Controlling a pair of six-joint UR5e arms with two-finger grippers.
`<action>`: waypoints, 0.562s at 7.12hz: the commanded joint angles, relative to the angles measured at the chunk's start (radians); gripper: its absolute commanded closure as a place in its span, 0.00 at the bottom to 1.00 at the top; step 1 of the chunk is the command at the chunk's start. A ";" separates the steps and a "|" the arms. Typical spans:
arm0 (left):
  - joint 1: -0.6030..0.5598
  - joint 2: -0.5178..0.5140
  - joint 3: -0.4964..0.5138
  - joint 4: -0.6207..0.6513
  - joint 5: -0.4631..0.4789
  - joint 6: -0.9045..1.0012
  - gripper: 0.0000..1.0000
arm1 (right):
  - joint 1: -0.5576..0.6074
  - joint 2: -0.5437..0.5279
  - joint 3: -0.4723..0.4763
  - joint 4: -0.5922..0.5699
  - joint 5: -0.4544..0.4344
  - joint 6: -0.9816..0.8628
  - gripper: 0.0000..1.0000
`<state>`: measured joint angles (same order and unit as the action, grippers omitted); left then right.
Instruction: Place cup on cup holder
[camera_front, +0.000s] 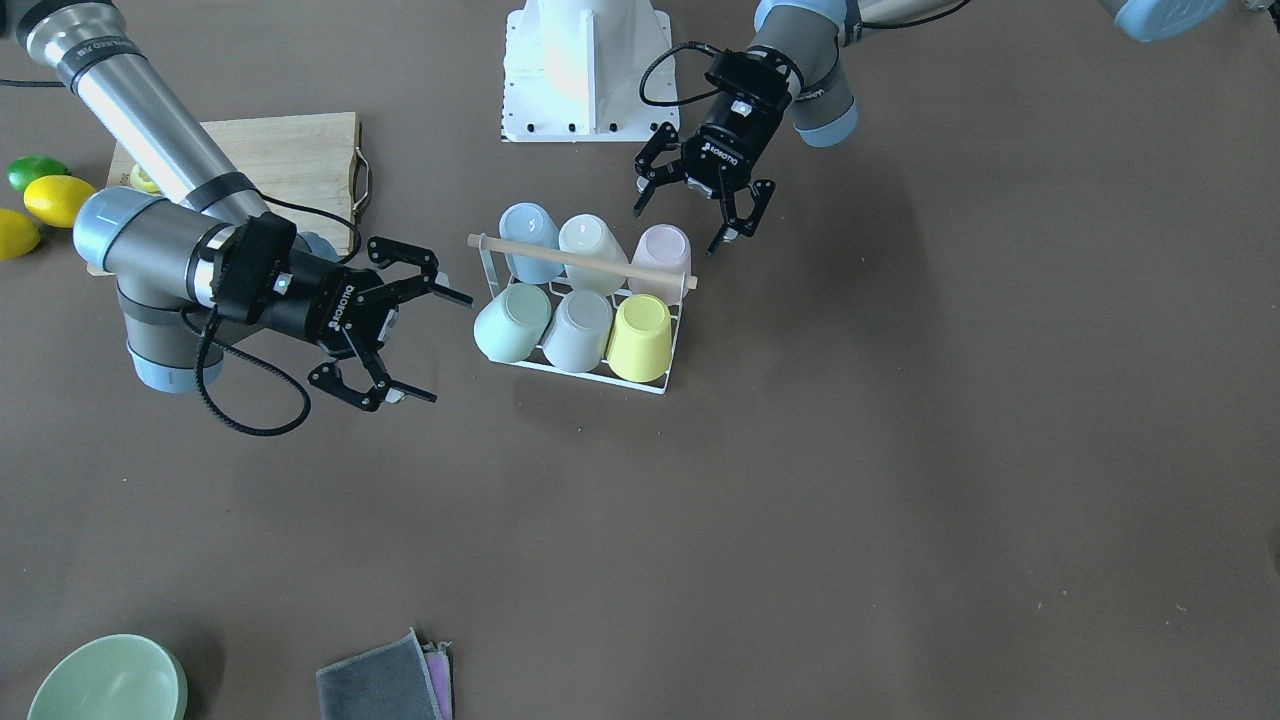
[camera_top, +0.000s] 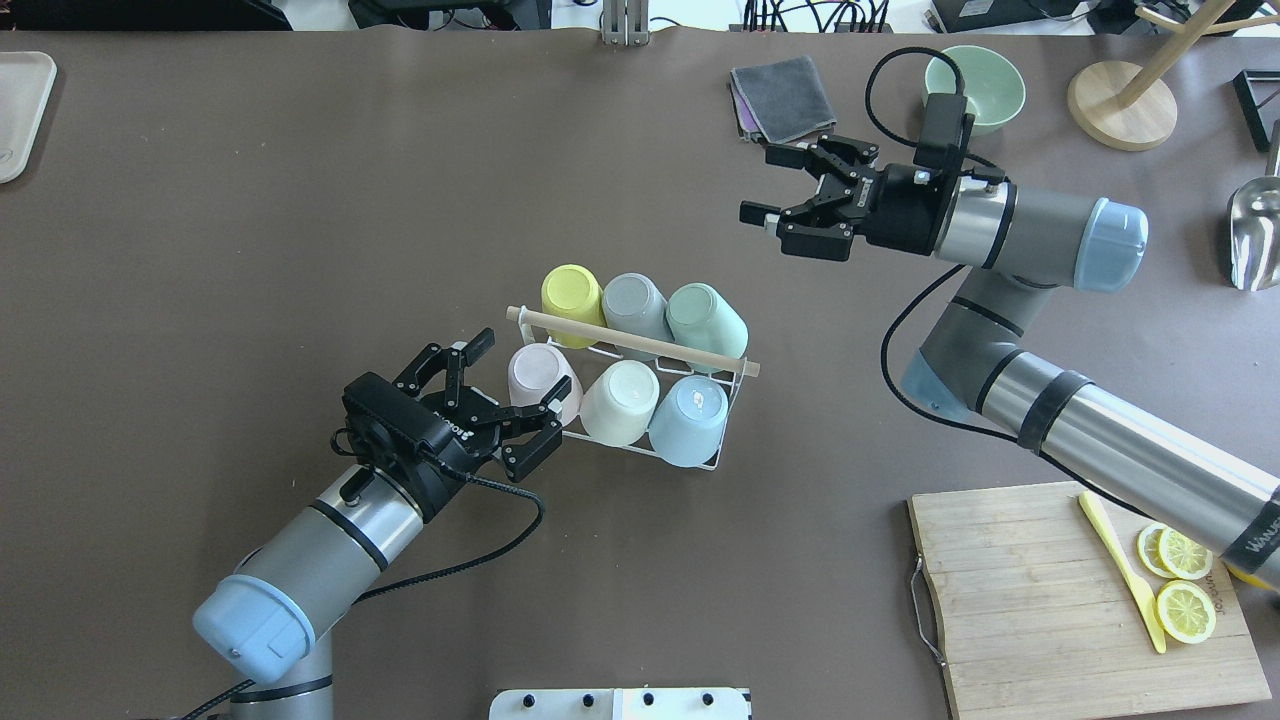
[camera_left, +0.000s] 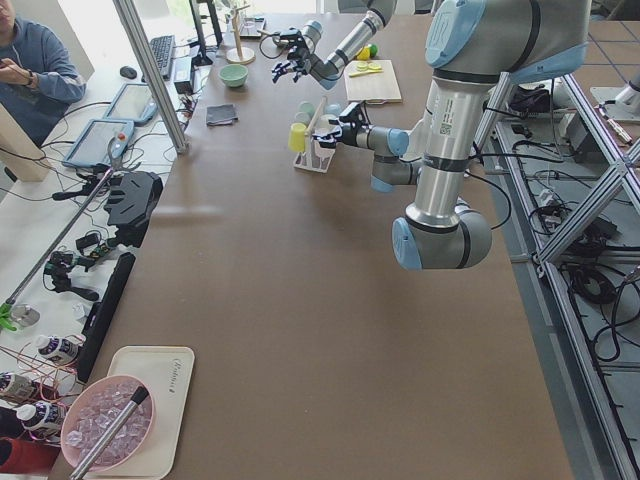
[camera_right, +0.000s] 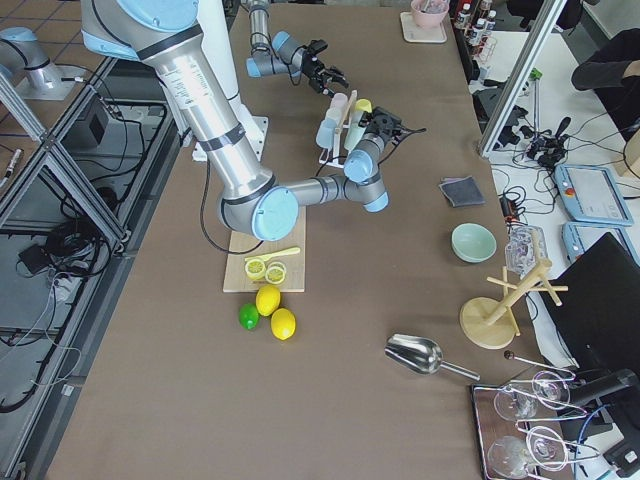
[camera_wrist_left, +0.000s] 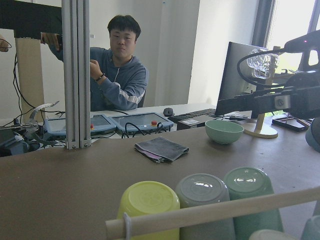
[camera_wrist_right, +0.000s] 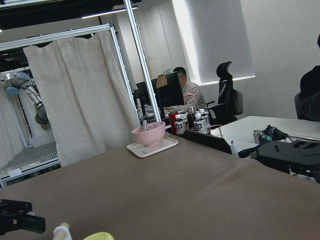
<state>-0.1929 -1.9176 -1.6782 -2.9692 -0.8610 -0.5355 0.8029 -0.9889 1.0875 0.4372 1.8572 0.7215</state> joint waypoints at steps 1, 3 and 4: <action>-0.019 0.131 -0.190 0.107 -0.090 -0.003 0.02 | 0.087 0.015 0.008 -0.194 -0.007 0.001 0.00; -0.096 0.305 -0.313 0.174 -0.289 -0.009 0.02 | 0.111 0.018 0.087 -0.482 -0.053 0.012 0.00; -0.209 0.324 -0.340 0.350 -0.446 -0.121 0.02 | 0.131 0.018 0.153 -0.685 -0.055 0.010 0.00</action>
<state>-0.2971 -1.6407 -1.9756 -2.7659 -1.1500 -0.5712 0.9127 -0.9718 1.1736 -0.0301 1.8135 0.7316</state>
